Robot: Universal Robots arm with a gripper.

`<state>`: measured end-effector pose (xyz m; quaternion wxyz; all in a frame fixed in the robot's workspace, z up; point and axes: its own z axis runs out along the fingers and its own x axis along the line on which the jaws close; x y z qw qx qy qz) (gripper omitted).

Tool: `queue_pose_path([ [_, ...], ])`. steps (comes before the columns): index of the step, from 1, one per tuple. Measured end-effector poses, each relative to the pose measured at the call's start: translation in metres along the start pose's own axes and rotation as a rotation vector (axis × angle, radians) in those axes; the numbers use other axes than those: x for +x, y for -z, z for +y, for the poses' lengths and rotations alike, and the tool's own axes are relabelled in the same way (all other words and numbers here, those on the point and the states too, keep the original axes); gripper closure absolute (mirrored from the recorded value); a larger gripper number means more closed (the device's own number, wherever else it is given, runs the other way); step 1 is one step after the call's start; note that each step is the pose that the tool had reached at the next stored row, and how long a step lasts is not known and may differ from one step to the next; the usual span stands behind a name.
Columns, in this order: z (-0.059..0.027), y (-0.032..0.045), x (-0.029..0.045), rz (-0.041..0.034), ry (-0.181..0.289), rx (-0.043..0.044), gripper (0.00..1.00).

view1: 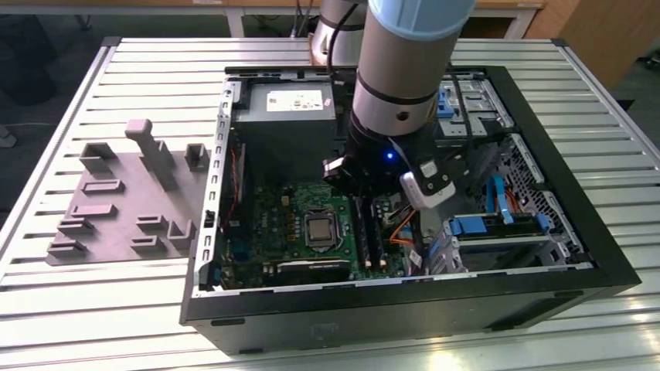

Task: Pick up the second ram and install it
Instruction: 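Press down the second ram until it locks into place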

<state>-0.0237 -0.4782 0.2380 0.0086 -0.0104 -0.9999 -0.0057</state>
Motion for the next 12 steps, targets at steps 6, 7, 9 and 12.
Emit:
queue_pose_path([
  [6, 0.0, 0.0018, 0.0, 0.0, 0.0, 0.0001, 0.89],
  [7, 0.0, 0.002, 0.0, 0.0, 0.0, 0.0001, 0.89],
  [9, 0.0, 0.0023, 0.0, 0.0001, 0.0, 0.0002, 0.89],
  [12, 0.0, 0.0028, 0.0, 0.0, 0.0, 0.0002, 0.89],
])
